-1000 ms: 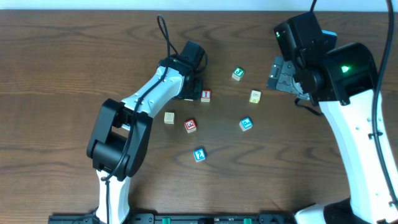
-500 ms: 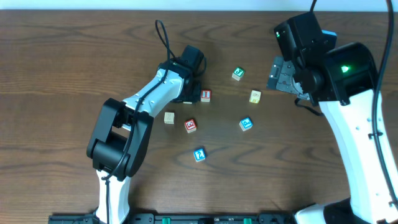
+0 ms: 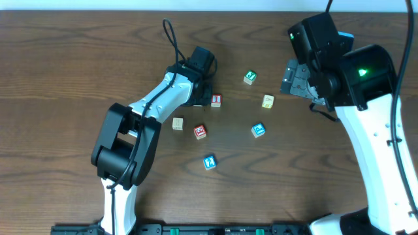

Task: Spell out Ai2
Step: 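Carry the red A block with the left gripper beside the I block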

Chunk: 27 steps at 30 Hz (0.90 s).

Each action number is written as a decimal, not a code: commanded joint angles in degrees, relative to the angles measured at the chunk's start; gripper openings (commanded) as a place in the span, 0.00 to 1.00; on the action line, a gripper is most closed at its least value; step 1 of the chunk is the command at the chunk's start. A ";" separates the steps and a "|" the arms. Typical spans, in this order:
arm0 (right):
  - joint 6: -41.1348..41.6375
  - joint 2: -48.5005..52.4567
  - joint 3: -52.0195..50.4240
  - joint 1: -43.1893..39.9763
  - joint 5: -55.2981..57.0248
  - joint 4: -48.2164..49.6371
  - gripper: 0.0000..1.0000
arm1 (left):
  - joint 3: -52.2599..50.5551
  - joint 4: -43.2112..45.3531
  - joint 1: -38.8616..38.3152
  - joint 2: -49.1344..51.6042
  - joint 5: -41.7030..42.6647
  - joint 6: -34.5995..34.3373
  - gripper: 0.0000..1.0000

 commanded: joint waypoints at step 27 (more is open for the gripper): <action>-0.46 -0.35 0.50 -0.42 0.13 -0.57 0.99 | 1.62 -3.21 -0.17 -5.22 -2.19 5.18 0.42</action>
